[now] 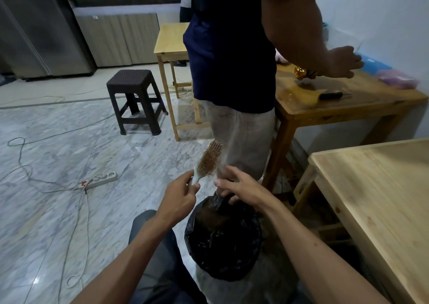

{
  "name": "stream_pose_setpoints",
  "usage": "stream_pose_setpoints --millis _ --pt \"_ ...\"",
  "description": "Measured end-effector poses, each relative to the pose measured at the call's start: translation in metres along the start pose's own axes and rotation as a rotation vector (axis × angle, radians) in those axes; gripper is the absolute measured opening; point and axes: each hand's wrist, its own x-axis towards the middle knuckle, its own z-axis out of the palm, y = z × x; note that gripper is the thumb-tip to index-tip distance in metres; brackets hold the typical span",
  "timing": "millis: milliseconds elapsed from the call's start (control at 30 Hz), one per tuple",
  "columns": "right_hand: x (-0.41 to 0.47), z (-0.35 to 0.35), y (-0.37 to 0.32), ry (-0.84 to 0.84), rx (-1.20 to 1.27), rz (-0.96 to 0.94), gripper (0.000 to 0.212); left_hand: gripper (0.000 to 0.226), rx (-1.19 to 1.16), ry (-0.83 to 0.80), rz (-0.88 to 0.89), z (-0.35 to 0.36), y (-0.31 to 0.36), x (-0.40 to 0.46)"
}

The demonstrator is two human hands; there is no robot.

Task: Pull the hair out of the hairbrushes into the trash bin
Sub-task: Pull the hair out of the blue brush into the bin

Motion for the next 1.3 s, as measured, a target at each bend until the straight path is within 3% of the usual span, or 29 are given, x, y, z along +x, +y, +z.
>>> stream_pose_setpoints --millis 67,133,200,300,433,533,600,667,700,733,800,900,1000,1100,1300 --pt "0.003 0.004 -0.003 -0.009 0.065 -0.038 0.075 0.015 0.014 -0.035 0.054 0.002 -0.001 0.000" --pt "0.002 0.008 -0.007 0.036 0.068 -0.067 0.037 0.005 0.028 -0.039 0.077 0.002 -0.002 0.000" --pt "0.002 0.009 -0.006 0.115 0.093 -0.090 0.023 0.010 0.067 0.008 0.054 0.001 -0.008 0.004" --pt "-0.001 0.005 -0.005 0.162 0.076 -0.118 0.019 0.013 0.107 0.071 -0.009 0.001 -0.016 0.006" --pt "-0.006 -0.002 0.001 0.139 0.020 -0.093 0.018 0.016 -0.045 0.145 -0.220 0.001 -0.029 0.007" --pt "-0.009 -0.009 0.011 0.128 -0.047 -0.062 0.018 0.038 -0.134 0.191 -0.315 -0.004 -0.040 0.010" --pt "-0.009 -0.014 0.018 0.125 -0.092 -0.026 0.019 0.032 -0.128 0.170 -0.274 -0.007 -0.039 0.010" --pt "-0.008 -0.015 0.022 0.099 -0.178 0.002 0.018 0.010 -0.104 0.156 -0.201 -0.008 -0.033 0.007" --pt "-0.008 -0.014 0.021 0.072 -0.233 0.018 0.019 0.020 -0.074 0.154 -0.162 -0.007 -0.031 0.007" --pt "-0.009 -0.012 0.018 0.046 -0.288 0.039 0.029 0.027 -0.034 0.154 -0.109 -0.005 -0.031 0.007" --pt "-0.007 -0.009 0.010 0.047 -0.306 0.053 0.057 0.021 0.048 0.145 -0.003 -0.002 -0.029 0.006" --pt "-0.003 -0.004 -0.004 0.132 -0.157 -0.017 0.070 0.011 0.146 0.119 0.115 0.002 -0.026 0.006" --pt "0.000 0.000 -0.011 0.204 -0.044 -0.086 0.044 0.028 0.170 0.125 0.200 0.005 -0.022 0.004" --pt "0.000 -0.001 -0.009 0.273 -0.082 -0.112 0.013 0.009 0.120 0.138 0.153 0.005 -0.023 0.005" --pt "-0.006 -0.012 0.021 0.301 -0.227 0.005 0.013 0.018 -0.025 0.260 -0.063 -0.007 -0.033 0.007"
